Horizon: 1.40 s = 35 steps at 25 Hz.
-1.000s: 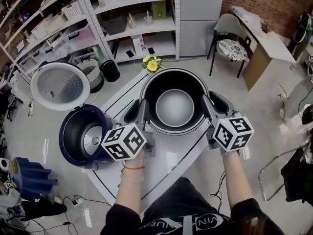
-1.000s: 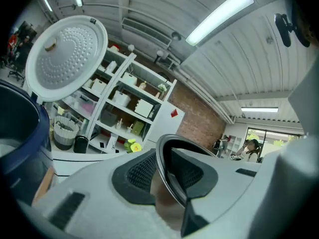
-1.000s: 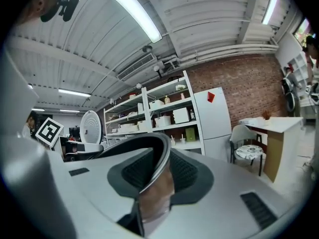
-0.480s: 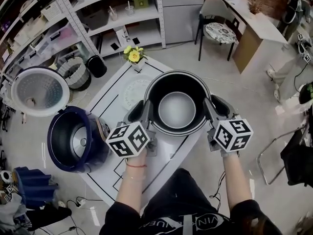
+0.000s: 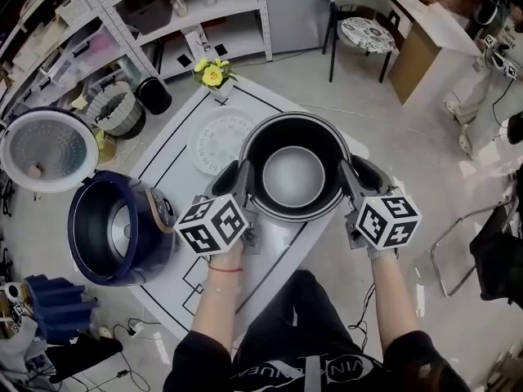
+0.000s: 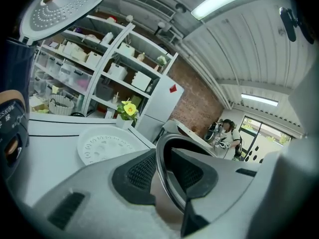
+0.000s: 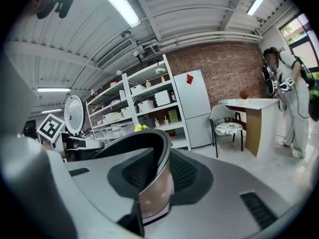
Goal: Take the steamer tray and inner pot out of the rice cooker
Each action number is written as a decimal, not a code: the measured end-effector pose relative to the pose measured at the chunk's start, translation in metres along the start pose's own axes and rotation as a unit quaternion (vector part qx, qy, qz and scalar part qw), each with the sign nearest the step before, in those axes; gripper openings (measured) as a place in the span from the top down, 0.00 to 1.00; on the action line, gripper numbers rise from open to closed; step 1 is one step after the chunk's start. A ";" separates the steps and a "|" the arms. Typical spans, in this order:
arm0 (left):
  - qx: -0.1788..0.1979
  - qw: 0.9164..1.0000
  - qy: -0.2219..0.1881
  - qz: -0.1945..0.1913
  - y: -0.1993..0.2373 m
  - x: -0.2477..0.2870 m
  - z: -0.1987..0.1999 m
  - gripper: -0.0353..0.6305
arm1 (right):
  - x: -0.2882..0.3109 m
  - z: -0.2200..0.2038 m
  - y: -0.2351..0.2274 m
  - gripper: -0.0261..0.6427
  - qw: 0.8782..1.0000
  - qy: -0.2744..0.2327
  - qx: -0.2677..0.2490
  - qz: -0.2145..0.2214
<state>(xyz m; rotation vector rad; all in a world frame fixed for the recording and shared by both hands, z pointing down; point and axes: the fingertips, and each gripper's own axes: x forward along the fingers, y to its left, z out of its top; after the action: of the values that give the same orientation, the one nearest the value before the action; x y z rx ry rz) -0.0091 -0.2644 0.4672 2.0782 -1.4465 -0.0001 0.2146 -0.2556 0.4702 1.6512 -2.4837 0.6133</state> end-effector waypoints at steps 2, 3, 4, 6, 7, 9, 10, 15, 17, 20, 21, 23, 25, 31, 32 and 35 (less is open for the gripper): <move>-0.001 1.000 0.003 0.003 0.002 0.004 -0.003 0.82 | 0.003 -0.004 -0.003 0.82 1.000 0.003 0.004 0.000; -0.001 1.000 0.004 0.004 0.002 0.006 -0.004 0.82 | 0.004 -0.005 -0.004 0.82 1.000 0.004 0.007 0.001; -0.001 1.000 0.006 0.004 0.003 0.007 -0.005 0.82 | 0.006 -0.006 -0.006 0.82 1.000 0.004 0.010 0.003; -0.001 1.000 0.007 0.003 0.003 0.011 -0.005 0.82 | 0.008 -0.007 -0.009 0.82 1.000 0.003 0.020 0.006; 0.000 1.000 0.008 0.003 0.003 0.013 -0.005 0.82 | 0.010 -0.007 -0.010 0.82 1.000 0.002 0.024 0.008; 0.001 1.000 0.007 0.003 0.004 0.016 -0.004 0.82 | 0.012 -0.006 -0.012 0.81 0.999 -0.002 0.030 0.010; 0.001 1.000 0.006 0.004 0.005 0.017 -0.004 0.82 | 0.014 -0.005 -0.012 0.81 0.999 -0.004 0.032 0.011; 0.005 1.000 0.001 0.006 0.009 0.019 -0.005 0.82 | 0.016 -0.008 -0.011 0.81 0.999 -0.006 0.033 0.016; 0.005 1.000 -0.002 0.005 0.010 0.019 -0.006 0.82 | 0.016 -0.009 -0.011 0.81 0.999 -0.006 0.030 0.018; 0.010 1.000 -0.005 -0.001 0.010 0.018 -0.006 0.82 | 0.015 -0.009 -0.010 0.80 1.000 -0.003 0.022 0.020; 0.012 1.000 -0.004 -0.005 0.010 0.018 -0.007 0.82 | 0.015 -0.009 -0.010 0.80 1.000 -0.001 0.017 0.021; 0.017 1.000 0.000 -0.014 0.010 0.019 -0.008 0.82 | 0.015 -0.009 -0.010 0.79 1.000 0.003 0.003 0.021; 0.024 1.000 0.005 -0.020 0.010 0.019 -0.006 0.82 | 0.015 -0.006 -0.010 0.79 1.000 0.003 -0.016 0.019; 0.071 0.997 -0.020 -0.014 0.004 0.012 0.019 0.82 | 0.011 0.027 -0.006 0.81 0.998 -0.034 -0.049 0.027; 0.075 0.997 -0.029 -0.015 0.002 0.009 0.024 0.82 | 0.010 0.033 -0.005 0.81 0.997 -0.040 -0.051 0.029; 0.087 0.994 -0.062 -0.017 -0.001 -0.002 0.042 0.82 | 0.006 0.046 0.002 0.84 0.996 -0.055 -0.058 0.038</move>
<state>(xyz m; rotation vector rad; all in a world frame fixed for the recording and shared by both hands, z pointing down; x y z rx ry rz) -0.0232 -0.2823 0.4315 2.2793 -1.5322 -0.0187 0.2169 -0.2773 0.4296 1.5971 -2.6145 0.3874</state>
